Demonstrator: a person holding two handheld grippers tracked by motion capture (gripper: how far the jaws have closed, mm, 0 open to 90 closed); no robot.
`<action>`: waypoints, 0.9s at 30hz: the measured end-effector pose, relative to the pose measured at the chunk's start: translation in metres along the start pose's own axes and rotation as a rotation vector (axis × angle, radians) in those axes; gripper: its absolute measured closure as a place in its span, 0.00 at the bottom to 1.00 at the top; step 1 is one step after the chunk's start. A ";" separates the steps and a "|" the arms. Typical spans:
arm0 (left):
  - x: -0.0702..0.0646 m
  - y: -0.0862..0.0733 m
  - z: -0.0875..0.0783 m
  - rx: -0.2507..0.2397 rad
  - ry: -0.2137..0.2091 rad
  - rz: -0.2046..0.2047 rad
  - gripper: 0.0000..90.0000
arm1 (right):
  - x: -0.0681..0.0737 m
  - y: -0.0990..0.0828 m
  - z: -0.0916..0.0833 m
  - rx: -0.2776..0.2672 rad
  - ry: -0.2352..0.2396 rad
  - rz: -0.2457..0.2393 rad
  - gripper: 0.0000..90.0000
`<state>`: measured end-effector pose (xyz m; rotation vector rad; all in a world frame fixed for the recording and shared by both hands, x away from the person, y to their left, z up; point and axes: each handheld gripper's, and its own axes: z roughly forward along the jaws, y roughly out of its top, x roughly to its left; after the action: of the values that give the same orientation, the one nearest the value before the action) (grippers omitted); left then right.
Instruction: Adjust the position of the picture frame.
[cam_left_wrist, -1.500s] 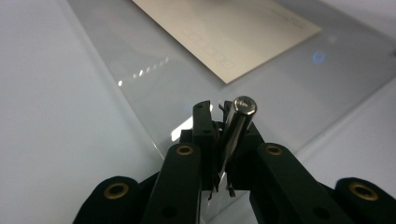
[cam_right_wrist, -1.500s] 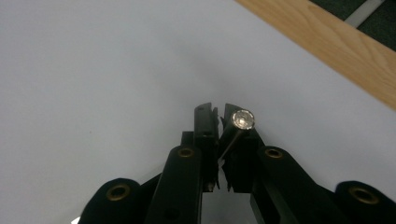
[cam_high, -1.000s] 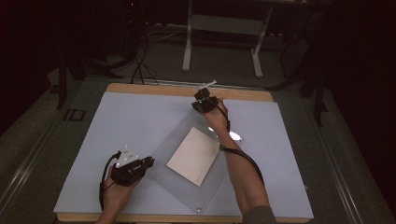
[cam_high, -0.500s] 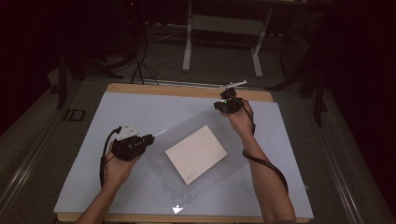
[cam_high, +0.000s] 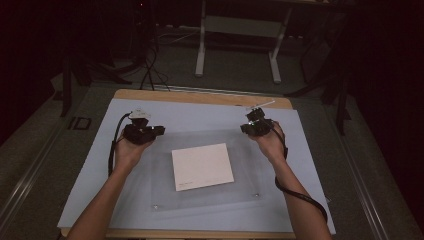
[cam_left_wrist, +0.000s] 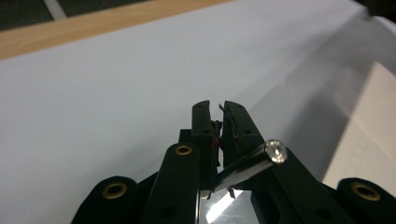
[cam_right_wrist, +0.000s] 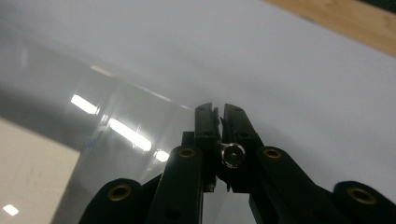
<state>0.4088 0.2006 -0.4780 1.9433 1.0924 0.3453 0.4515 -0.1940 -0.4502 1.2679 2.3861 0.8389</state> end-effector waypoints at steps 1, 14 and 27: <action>0.003 0.001 0.005 0.009 -0.002 -0.003 0.94 | 0.001 -0.003 0.001 0.008 -0.001 0.002 0.95; 0.013 -0.002 0.058 0.085 -0.006 -0.065 0.94 | -0.010 -0.035 0.019 0.060 -0.016 0.061 0.95; 0.017 -0.012 0.071 0.090 -0.003 -0.105 0.94 | -0.015 -0.047 0.038 0.051 -0.007 0.080 0.95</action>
<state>0.4538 0.1784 -0.5322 1.9546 1.2216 0.2396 0.4490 -0.2134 -0.5093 1.3924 2.3792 0.7991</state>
